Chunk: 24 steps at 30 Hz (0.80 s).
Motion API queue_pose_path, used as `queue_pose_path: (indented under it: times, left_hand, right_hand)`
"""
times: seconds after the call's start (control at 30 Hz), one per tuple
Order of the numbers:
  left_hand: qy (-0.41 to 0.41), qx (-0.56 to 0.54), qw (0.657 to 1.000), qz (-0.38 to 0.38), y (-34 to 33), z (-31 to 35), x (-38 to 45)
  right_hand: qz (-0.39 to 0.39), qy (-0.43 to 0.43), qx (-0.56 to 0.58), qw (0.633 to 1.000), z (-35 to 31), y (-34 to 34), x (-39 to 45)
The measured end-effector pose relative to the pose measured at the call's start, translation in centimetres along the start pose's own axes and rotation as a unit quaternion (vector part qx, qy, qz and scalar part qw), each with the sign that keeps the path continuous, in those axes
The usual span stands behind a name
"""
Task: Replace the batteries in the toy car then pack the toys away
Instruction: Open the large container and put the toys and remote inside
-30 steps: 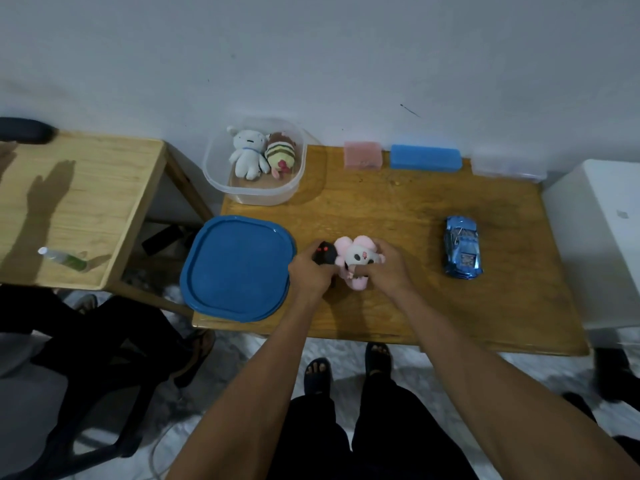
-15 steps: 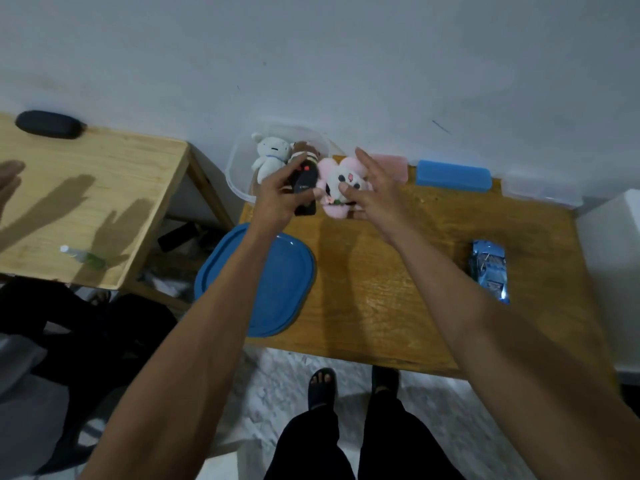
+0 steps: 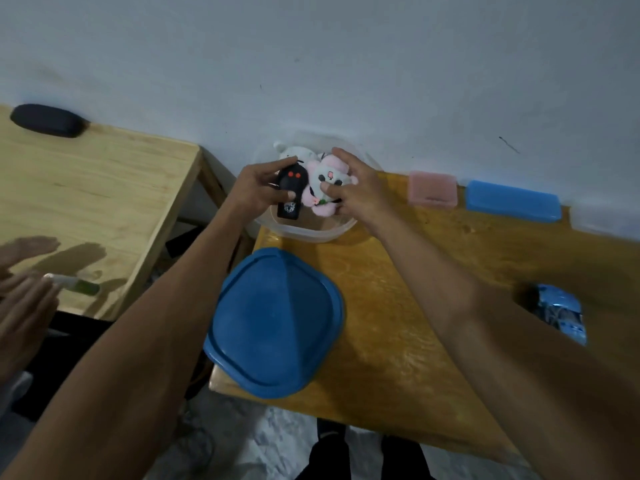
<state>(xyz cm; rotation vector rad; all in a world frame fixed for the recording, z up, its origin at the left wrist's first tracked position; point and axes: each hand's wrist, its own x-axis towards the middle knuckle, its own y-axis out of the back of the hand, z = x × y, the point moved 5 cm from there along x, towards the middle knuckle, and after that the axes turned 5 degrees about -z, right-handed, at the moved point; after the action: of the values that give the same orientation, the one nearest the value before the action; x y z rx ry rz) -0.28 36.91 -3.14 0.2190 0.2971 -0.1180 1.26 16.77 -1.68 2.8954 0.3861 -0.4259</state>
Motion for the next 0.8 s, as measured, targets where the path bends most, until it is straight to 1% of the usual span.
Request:
queue_pose_path:
  times: [0.17,0.27,0.4,0.5,0.63,0.8]
  left_hand:
    - [0.051,0.116,0.992,-0.016,0.3,-0.7,3.5]
    - [0.078,0.171,0.982,-0.018,-0.4,-1.2,4.1]
    - [0.068,0.243,0.968,0.003,-0.8,-1.1,3.9]
    - [0.044,0.289,0.956,0.018,-1.1,-0.4,3.1]
    - [0.009,0.299,0.952,0.067,-0.3,1.0,1.3]
    - [-0.084,0.212,0.964,0.139,1.1,2.5,-3.7]
  right_hand:
    - [-0.007,-0.006,-0.124,0.992,1.0,-1.2,3.0]
    - [0.008,-0.014,-0.218,0.976,2.0,-1.9,4.1]
    - [0.035,-0.035,-0.255,0.966,2.4,-2.1,3.8]
    - [0.038,-0.022,-0.287,0.957,1.8,-2.3,3.0]
    - [0.058,0.005,-0.313,0.948,0.4,-1.6,1.5]
    - [0.093,0.056,-0.294,0.950,-1.6,-0.6,-1.7]
